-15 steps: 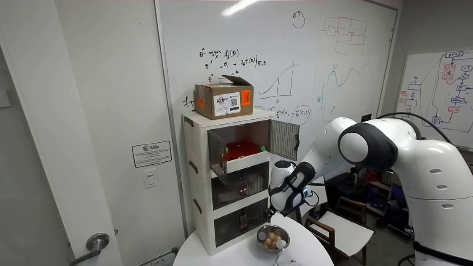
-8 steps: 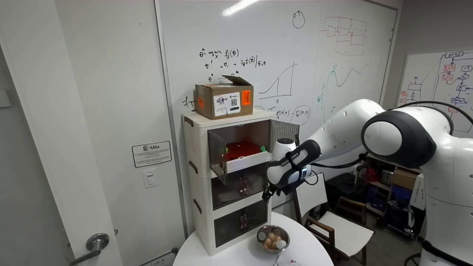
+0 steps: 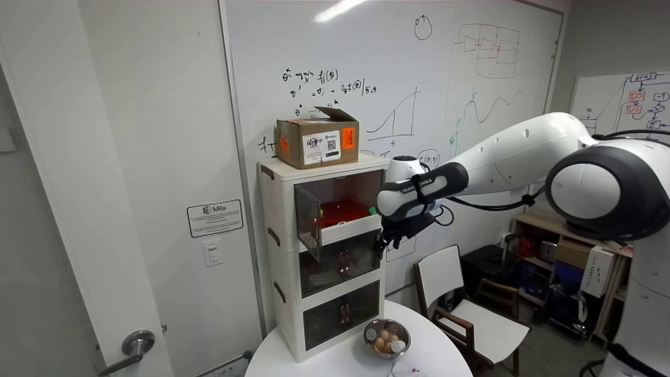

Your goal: Remove the silver bowl from the open cabinet and put it on the table.

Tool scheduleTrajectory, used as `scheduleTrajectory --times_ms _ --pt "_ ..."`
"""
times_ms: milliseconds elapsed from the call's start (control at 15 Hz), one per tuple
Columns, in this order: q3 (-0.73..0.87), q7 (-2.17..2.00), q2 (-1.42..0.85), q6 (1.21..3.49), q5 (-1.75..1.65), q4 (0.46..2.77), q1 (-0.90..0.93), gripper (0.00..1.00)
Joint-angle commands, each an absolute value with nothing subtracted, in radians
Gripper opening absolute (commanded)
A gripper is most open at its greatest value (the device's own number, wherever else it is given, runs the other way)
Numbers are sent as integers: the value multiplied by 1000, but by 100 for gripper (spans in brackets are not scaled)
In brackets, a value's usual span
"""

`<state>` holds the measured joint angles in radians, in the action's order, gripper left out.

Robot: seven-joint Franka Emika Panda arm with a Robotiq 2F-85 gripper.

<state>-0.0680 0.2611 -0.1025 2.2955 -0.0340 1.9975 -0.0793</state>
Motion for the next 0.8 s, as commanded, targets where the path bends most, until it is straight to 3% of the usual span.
scheduleTrajectory --times_ms 0,733 --pt "-39 268 -69 2202 2 1941 -62 100" --pt "-23 261 -29 2207 -14 1933 -51 100"
